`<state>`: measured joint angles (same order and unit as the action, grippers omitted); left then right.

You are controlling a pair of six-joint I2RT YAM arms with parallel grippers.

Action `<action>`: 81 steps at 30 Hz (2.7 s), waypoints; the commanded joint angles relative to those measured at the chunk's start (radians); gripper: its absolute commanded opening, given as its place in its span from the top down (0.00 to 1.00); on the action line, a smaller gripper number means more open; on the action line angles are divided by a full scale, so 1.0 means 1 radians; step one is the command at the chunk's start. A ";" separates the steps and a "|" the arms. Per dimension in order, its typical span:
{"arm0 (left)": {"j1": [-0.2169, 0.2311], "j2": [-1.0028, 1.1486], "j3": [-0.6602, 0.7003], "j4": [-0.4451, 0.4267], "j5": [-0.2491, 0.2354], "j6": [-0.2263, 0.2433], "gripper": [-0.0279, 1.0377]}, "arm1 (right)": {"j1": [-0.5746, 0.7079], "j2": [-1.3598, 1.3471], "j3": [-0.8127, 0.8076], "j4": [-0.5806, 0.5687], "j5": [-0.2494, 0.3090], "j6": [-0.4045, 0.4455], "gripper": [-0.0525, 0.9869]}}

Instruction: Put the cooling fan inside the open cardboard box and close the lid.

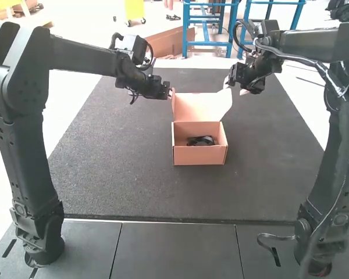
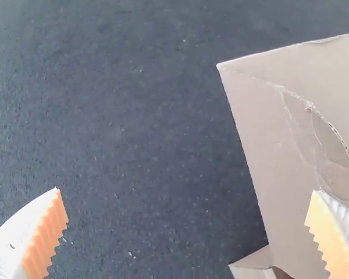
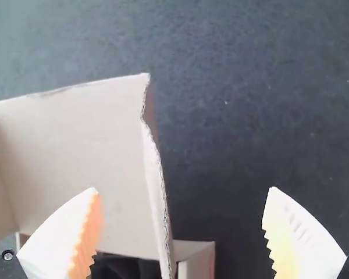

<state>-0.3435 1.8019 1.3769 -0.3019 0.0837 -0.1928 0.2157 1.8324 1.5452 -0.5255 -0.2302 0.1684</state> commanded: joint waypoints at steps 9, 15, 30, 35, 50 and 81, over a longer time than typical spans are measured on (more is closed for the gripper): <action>-0.011 -0.003 0.034 0.006 0.014 -0.007 0.06 | 0.042 0.011 0.033 -0.001 -0.024 -0.035 0.44; -0.011 -0.003 0.033 0.006 0.014 -0.007 0.06 | 0.044 0.018 0.032 -0.001 -0.024 -0.044 0.52; -0.011 -0.003 0.028 0.000 0.016 -0.005 0.06 | 0.044 0.024 0.004 0.005 -0.018 -0.043 0.83; -0.015 -0.007 0.028 -0.013 0.016 -0.005 0.06 | 0.044 0.022 0.003 0.005 -0.011 -0.041 0.88; -0.086 -0.042 -0.016 -0.022 0.036 -0.004 0.06 | 0.099 -0.056 -0.100 -0.021 0.025 -0.067 0.96; -0.100 -0.115 -0.125 -0.013 0.036 0.007 0.06 | 0.152 -0.229 -0.306 -0.030 0.029 -0.083 0.96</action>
<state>-0.4313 1.7370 1.2583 -0.3244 0.1055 -0.1917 0.3561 1.6341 1.2598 -0.5480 -0.2100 0.0929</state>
